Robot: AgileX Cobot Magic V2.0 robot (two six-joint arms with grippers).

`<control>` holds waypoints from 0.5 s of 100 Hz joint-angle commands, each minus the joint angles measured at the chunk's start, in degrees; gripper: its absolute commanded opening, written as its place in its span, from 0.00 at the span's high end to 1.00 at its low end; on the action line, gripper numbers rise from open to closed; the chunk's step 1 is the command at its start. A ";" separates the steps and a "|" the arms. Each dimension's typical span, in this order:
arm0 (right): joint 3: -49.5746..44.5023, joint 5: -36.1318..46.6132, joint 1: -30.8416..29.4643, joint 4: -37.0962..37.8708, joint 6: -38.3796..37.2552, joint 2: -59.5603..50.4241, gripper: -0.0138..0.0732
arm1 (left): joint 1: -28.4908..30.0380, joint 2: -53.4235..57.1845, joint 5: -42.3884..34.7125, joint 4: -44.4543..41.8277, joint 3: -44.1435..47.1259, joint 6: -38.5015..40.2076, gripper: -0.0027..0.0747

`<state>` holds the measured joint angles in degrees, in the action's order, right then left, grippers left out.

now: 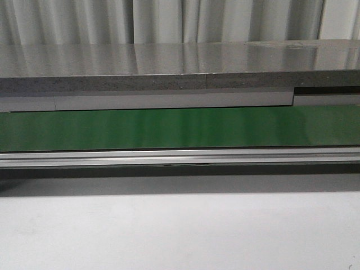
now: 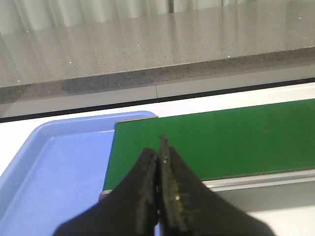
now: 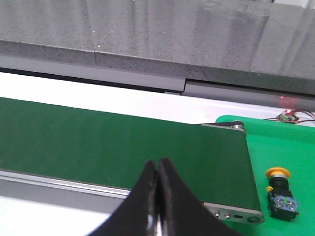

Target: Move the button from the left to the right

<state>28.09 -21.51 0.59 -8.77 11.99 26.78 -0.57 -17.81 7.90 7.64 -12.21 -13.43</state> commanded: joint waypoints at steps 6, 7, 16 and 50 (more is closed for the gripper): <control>1.47 4.08 0.04 -0.49 -0.10 0.10 0.92 | -0.37 -0.35 -4.19 0.58 -1.56 0.13 0.99; 1.47 4.08 0.04 -0.49 -0.10 0.10 0.92 | -0.37 -0.35 -4.19 0.58 -1.56 0.13 0.99; 1.38 4.15 0.04 -0.49 -0.10 0.10 0.92 | -0.37 -0.35 -4.19 0.58 -1.56 0.13 0.99; -8.17 10.20 0.09 0.65 -3.15 -6.81 0.92 | -0.37 -0.35 -4.19 0.58 -1.56 0.13 0.99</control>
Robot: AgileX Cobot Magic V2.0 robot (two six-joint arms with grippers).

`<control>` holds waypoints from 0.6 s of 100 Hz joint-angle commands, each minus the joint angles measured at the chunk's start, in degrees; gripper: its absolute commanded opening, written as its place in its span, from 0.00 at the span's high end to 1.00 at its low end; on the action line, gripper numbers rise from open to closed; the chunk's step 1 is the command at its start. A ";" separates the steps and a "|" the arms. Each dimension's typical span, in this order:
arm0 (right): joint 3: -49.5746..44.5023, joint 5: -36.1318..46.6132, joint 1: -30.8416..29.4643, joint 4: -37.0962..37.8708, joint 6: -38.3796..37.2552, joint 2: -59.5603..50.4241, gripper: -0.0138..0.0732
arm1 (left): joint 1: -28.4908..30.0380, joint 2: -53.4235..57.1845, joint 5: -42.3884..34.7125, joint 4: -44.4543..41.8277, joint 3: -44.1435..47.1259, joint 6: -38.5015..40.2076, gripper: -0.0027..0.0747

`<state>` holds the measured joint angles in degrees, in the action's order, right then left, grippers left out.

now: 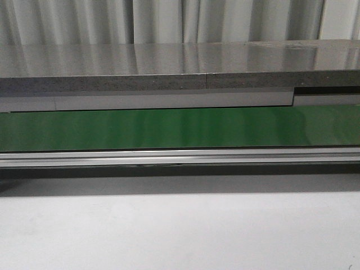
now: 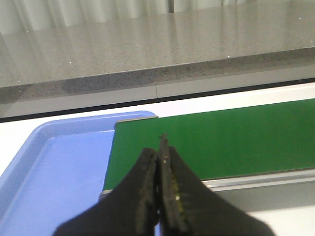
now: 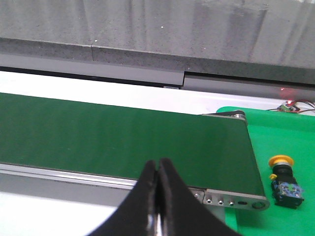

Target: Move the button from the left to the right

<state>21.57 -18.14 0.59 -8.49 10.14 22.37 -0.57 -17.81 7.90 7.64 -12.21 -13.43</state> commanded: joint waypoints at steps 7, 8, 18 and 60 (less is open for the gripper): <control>-5.30 9.27 0.09 0.37 -2.12 -5.58 0.92 | -0.37 -0.35 -4.19 0.58 -1.56 0.13 0.99; -5.68 9.50 0.09 0.37 -2.21 -6.23 0.92 | -0.37 -0.35 -4.19 0.58 -1.56 0.13 0.99; -10.75 12.70 0.09 0.37 -2.59 -11.02 0.92 | -0.37 -0.35 -4.19 0.58 -1.56 0.13 0.99; -22.10 15.27 1.65 0.86 -4.29 -23.60 0.92 | -0.37 -0.35 -4.19 0.58 -1.56 0.13 0.99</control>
<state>-1.16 -8.51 1.30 -8.40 6.78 -0.57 -0.57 -17.72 7.90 7.64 -12.21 -13.43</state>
